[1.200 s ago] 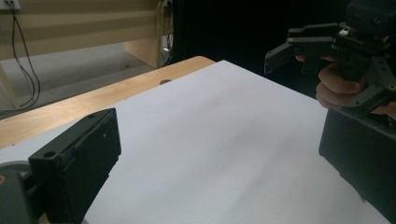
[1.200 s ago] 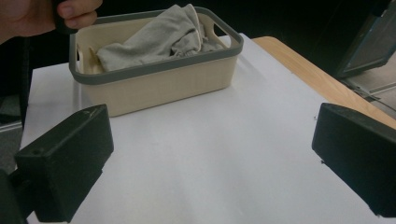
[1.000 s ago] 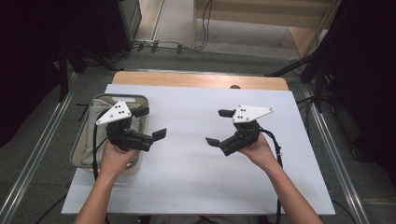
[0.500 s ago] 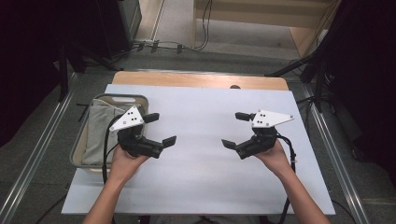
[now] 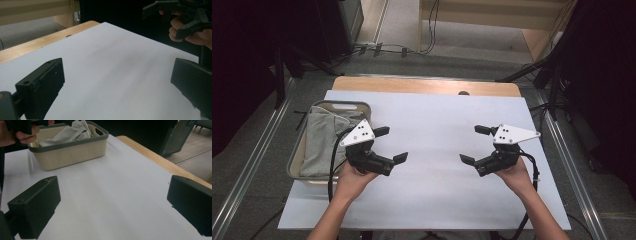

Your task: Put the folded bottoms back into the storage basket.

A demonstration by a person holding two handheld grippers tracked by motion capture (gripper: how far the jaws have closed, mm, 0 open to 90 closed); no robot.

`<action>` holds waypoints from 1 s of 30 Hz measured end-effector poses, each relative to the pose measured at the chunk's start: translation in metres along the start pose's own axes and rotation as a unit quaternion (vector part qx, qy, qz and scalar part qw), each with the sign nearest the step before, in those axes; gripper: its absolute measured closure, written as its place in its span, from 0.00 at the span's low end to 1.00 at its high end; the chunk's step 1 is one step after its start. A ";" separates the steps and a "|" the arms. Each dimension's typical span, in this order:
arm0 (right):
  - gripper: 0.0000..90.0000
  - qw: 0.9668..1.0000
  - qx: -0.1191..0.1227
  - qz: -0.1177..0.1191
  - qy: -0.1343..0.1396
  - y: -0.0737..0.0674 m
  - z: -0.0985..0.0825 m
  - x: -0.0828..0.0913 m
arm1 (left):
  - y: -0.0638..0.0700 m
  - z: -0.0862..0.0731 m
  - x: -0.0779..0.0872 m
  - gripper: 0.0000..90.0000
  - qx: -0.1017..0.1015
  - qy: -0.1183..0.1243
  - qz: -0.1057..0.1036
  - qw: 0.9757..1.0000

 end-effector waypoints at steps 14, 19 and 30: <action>0.00 1.000 0.000 -0.012 0.013 -0.007 -0.006 0.013 | 0.006 -0.004 -0.003 0.00 -0.008 -0.001 -0.003 1.000; 0.00 1.000 0.001 -0.018 0.019 -0.011 -0.009 0.018 | 0.006 -0.007 -0.003 0.00 -0.005 -0.002 -0.005 1.000; 0.00 1.000 -0.004 -0.024 0.020 -0.013 -0.022 0.030 | 0.005 -0.012 0.004 0.00 -0.005 0.004 -0.007 1.000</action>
Point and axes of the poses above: each handheld gripper's, and its own axes: x roughly backward along the jaws, z roughly out of its top, y roughly to its right, the point moved 10 cm from there along -x, roughly forward along the jaws, and after that the axes turned 8 degrees about z, right-handed, at the moved point
